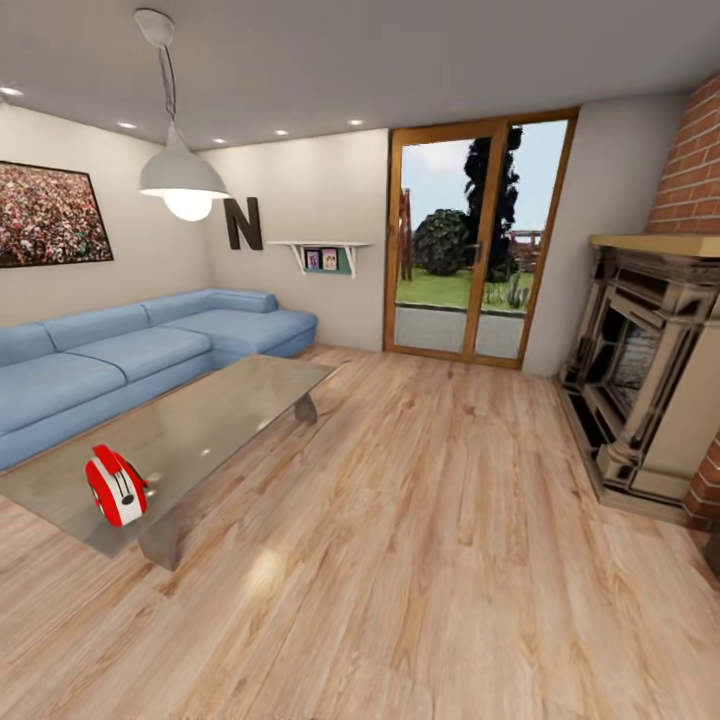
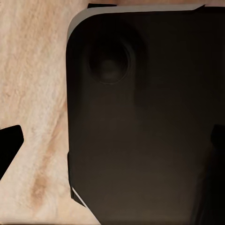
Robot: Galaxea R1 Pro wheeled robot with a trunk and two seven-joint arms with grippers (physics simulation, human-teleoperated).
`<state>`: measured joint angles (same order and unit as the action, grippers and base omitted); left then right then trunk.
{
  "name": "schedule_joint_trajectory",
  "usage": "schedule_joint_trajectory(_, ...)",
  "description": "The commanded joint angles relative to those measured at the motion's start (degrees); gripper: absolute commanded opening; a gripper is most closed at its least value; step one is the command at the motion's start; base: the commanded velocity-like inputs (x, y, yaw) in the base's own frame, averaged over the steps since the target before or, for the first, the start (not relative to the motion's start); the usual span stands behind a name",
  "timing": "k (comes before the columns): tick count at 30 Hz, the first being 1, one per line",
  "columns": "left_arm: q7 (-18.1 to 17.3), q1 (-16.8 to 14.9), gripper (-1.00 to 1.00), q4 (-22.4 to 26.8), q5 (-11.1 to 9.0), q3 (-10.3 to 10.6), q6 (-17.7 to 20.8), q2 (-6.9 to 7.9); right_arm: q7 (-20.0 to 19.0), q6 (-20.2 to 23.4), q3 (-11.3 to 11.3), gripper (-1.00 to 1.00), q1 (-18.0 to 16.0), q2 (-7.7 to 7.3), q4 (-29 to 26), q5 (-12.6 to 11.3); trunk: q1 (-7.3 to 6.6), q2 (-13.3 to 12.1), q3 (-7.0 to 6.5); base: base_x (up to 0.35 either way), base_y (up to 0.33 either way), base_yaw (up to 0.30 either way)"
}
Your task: Turn on the radio receiver that's on the table in the living room.
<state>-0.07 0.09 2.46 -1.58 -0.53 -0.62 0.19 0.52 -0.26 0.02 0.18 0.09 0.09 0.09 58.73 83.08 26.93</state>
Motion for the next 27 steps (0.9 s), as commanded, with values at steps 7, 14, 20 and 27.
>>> schedule_joint_trajectory(7, 0.03, 0.0, 1.0, 0.03, 0.01, 0.0, 0.0, 0.02, 0.01, 0.0, 0.05, 1.0, 0.0, 0.0, 0.0, 0.0, 0.0, 0.0, 0.0, 0.0, 0.0, 0.272)
schedule_joint_trajectory(14, -0.01, 0.0, 1.0, 0.03, 0.0, 0.0, 0.0, -0.01, 0.01, 0.0, 0.06, 1.0, 0.0, 0.0, -0.01, 0.0, 0.0, 0.0, 0.0, 0.0, 0.0, 0.272)
schedule_joint_trajectory(20, -0.02, 0.0, 1.0, 0.05, 0.02, -0.02, 0.0, -0.02, 0.01, 0.0, 0.06, 1.0, 0.0, 0.0, -0.02, 0.0, 0.0, 0.0, 0.0, 0.0, 0.0, 0.272)
schedule_joint_trajectory(27, -0.02, 0.0, 1.0, 0.08, 0.0, 0.0, 0.0, -0.02, 0.05, 0.0, 0.06, 1.0, 0.0, 0.0, -0.07, 0.0, 0.0, 0.0, 0.0, 0.0, 0.0, 0.272)
